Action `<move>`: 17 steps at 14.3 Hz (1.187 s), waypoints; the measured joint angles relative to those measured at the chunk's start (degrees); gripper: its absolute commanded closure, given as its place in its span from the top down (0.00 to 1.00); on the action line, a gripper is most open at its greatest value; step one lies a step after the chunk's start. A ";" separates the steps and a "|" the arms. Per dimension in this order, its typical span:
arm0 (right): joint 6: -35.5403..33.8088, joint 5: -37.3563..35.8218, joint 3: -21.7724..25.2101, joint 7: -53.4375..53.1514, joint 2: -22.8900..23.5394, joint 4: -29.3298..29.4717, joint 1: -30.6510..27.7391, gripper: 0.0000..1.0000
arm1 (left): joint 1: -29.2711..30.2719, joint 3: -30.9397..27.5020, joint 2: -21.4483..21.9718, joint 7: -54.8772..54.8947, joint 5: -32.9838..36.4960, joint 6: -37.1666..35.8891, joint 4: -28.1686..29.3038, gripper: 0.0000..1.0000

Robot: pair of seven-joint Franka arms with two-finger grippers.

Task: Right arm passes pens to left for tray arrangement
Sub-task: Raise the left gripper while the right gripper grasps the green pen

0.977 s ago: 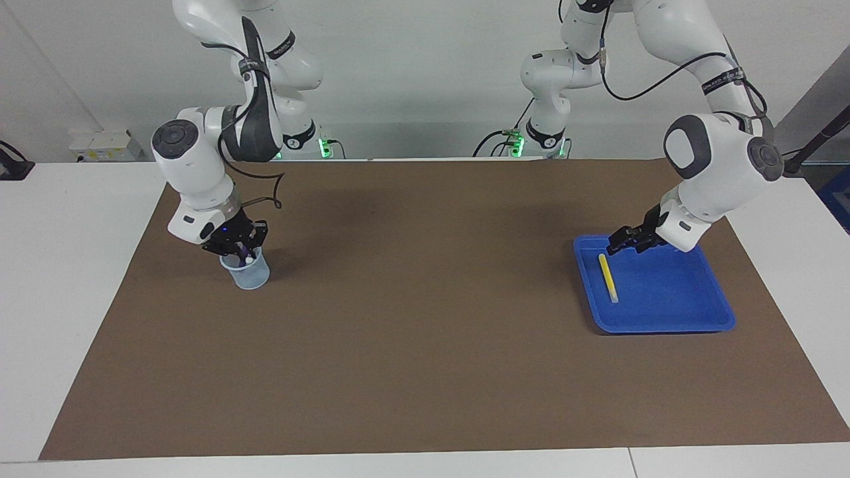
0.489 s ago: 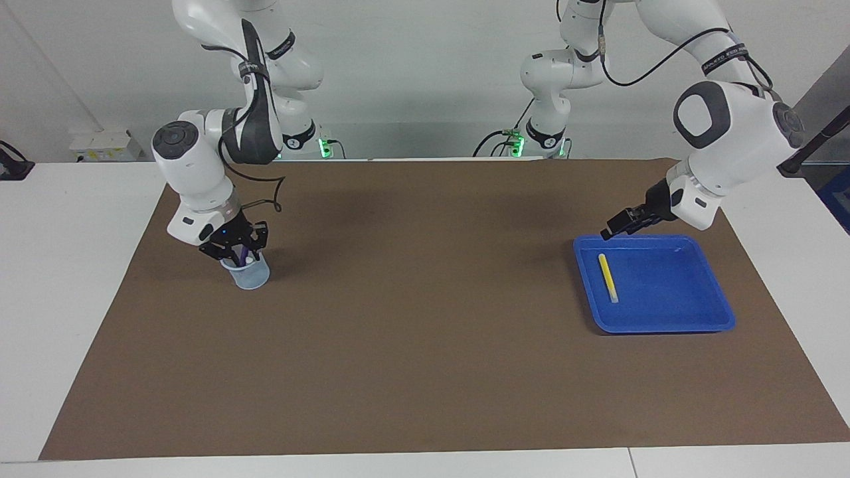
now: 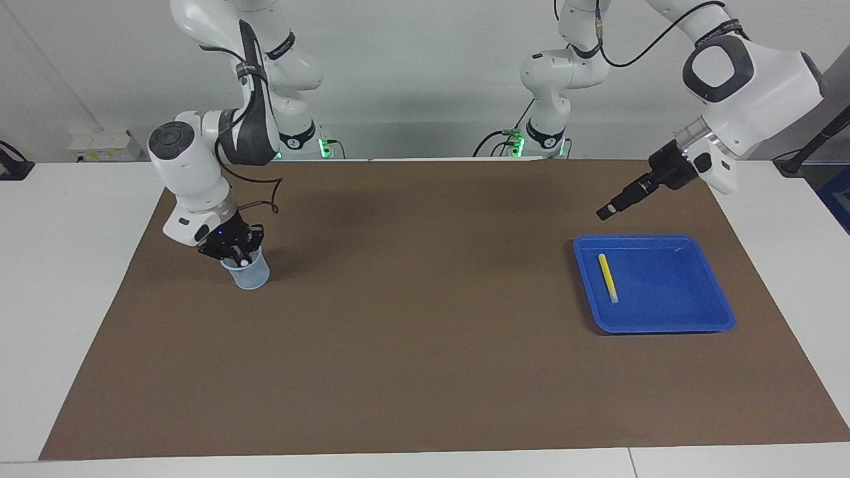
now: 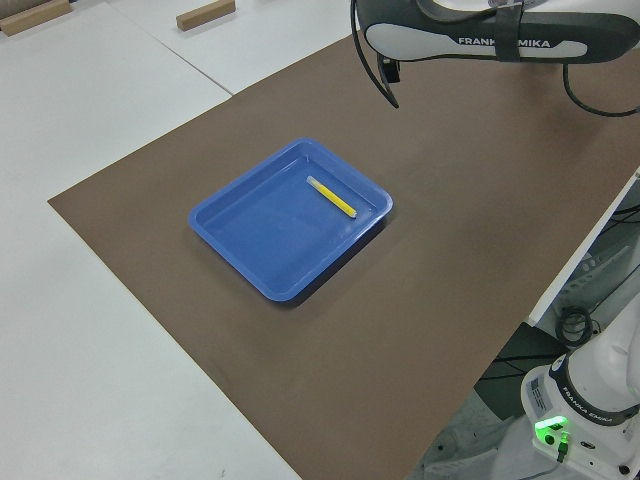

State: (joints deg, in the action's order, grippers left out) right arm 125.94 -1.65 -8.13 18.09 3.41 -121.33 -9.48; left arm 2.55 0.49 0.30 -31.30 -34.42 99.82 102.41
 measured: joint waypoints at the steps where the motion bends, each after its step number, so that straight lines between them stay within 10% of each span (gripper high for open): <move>1: 0.05 0.00 0.00 0.00 0.00 0.01 0.00 0.00 | 0.00 -0.03 0.35 -2.82 -1.56 0.50 0.00 0.76; 17: -18.36 -0.75 -1.11 7.28 -1.97 15.75 0.35 0.00 | -0.02 0.20 2.57 -20.09 -12.37 5.27 3.75 0.83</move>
State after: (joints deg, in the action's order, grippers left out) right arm 107.58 -2.40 -9.24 25.37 1.44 -105.58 -9.13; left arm 2.54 0.69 2.87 -51.39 -46.79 105.09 106.16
